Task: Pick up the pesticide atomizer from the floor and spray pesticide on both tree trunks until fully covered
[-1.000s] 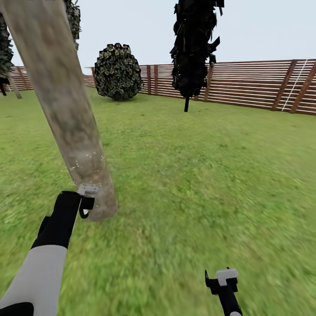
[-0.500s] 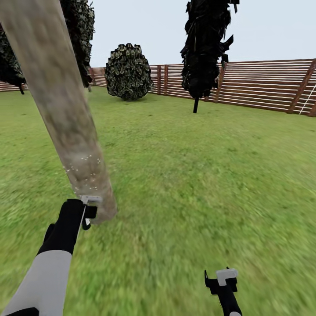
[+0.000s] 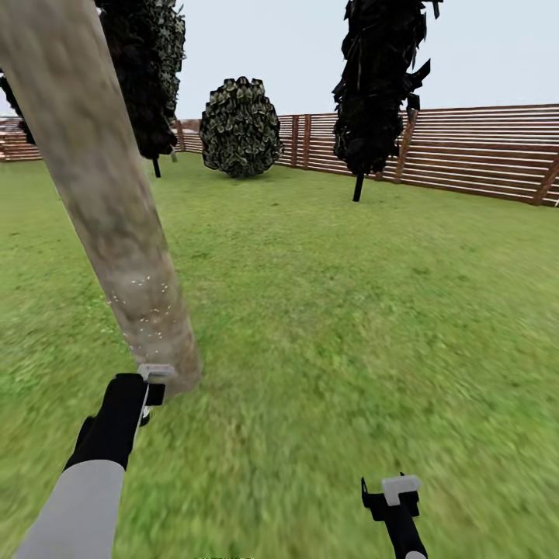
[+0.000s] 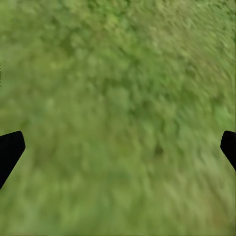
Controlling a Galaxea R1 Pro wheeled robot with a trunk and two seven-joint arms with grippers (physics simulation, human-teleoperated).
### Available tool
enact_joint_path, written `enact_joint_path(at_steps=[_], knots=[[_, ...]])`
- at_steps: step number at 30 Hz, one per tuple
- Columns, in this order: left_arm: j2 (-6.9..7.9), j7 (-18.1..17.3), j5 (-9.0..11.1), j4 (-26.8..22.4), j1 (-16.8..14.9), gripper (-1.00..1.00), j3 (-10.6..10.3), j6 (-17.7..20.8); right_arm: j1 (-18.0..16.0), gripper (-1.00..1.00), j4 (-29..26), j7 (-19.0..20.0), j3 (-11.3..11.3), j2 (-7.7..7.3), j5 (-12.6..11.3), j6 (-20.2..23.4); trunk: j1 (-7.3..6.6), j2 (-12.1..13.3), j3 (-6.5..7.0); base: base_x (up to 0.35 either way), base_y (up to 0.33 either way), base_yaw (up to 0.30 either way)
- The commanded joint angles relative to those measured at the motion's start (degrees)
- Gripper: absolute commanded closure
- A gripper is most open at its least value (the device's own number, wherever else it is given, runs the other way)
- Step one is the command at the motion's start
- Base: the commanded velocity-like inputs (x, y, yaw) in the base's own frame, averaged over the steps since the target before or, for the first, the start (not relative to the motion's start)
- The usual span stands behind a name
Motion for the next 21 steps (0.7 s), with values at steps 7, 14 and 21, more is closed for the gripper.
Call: enact_joint_path(at_steps=[7,14,21], knots=[[4.37,0.48,-0.43,3.07,-0.02,1.00,8.20,-0.53,0.00,-1.00,-0.03,-0.23,0.51,0.00,-0.28,-0.05,-0.01,-0.02,-0.05,0.049,-0.272,0.136],[-1.00,1.01,-0.65,6.35,-0.13,1.00,7.06,-6.51,0.00,-1.00,-0.03,-0.27,0.46,-0.34,-0.27,-0.05,-0.01,-0.02,-0.05,0.189,-0.237,0.002],[5.93,1.03,-0.52,6.61,-0.09,1.00,8.24,-6.68,0.00,-1.00,-0.03,-0.27,0.49,-0.37,-0.28,-0.05,-0.01,-0.02,-0.05,0.213,-0.211,0.000]])
